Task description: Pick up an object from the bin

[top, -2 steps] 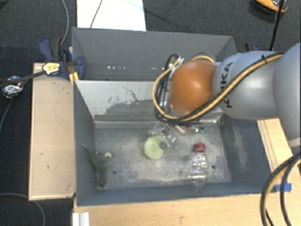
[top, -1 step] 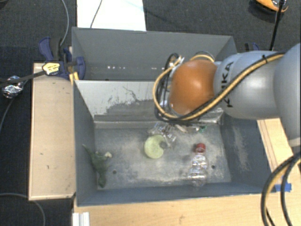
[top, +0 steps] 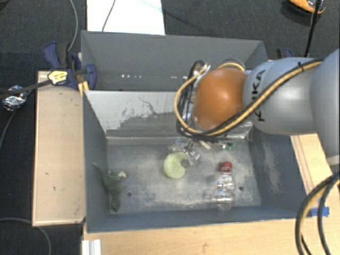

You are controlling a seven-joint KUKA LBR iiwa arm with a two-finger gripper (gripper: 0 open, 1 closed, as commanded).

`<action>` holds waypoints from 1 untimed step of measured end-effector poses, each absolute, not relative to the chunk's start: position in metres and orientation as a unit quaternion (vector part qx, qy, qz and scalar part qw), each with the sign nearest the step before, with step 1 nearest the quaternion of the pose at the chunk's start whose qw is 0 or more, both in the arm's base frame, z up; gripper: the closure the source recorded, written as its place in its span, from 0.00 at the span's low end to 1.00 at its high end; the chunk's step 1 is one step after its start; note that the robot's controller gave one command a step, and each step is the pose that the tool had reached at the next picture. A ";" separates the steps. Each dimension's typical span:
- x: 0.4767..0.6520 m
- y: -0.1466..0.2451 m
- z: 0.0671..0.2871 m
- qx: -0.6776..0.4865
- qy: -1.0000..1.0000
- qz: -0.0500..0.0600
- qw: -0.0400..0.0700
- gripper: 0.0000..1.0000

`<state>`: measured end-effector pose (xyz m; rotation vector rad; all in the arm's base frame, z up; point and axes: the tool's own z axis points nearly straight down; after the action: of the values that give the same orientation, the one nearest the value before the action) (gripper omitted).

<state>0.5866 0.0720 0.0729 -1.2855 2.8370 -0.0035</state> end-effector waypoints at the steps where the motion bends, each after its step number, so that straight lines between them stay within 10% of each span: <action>1: 0.591 0.063 0.073 -0.452 0.892 -0.001 0.014 1.00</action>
Offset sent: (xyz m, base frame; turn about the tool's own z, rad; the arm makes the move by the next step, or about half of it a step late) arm 0.0016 0.0527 -0.0029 -0.1619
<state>0.5905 0.0628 0.0729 -1.4074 2.7769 -0.0034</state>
